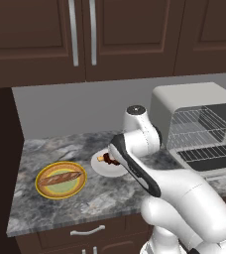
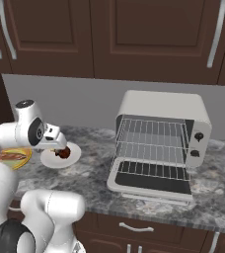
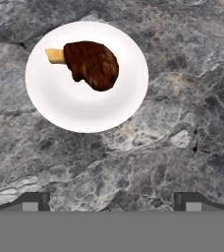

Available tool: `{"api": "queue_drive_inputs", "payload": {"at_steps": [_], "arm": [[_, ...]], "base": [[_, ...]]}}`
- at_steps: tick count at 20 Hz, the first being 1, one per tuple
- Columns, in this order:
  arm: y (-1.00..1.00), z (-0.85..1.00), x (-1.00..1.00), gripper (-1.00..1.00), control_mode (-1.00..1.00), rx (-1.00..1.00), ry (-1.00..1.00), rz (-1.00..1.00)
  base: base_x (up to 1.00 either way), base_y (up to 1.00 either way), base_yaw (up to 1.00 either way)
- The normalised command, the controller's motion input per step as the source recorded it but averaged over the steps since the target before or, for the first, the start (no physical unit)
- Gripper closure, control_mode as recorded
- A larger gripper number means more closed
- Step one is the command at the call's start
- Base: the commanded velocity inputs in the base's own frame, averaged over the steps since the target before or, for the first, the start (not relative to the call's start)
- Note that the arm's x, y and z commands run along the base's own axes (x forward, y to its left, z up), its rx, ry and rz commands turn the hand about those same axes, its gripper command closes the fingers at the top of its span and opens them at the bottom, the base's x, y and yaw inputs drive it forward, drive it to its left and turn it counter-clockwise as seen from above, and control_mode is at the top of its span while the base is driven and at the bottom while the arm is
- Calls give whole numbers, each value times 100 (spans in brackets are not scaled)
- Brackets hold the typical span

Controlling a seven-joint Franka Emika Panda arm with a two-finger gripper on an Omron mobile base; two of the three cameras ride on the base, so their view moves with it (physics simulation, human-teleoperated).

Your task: Open the toaster oven door. Place the baguette on the bottom rack in the toaster oven and place the steak on the top rack.

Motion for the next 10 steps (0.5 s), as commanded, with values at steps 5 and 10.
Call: {"api": "queue_drive_inputs", "payload": {"at_steps": [5, 10], "arm": [[6, 0, 0, -100, -100, 1, 0, 3], [20, 0, -12, -100, -100, 0, -4, 6]], "base": [[0, 0, 0], [0, 0, 0]]}}
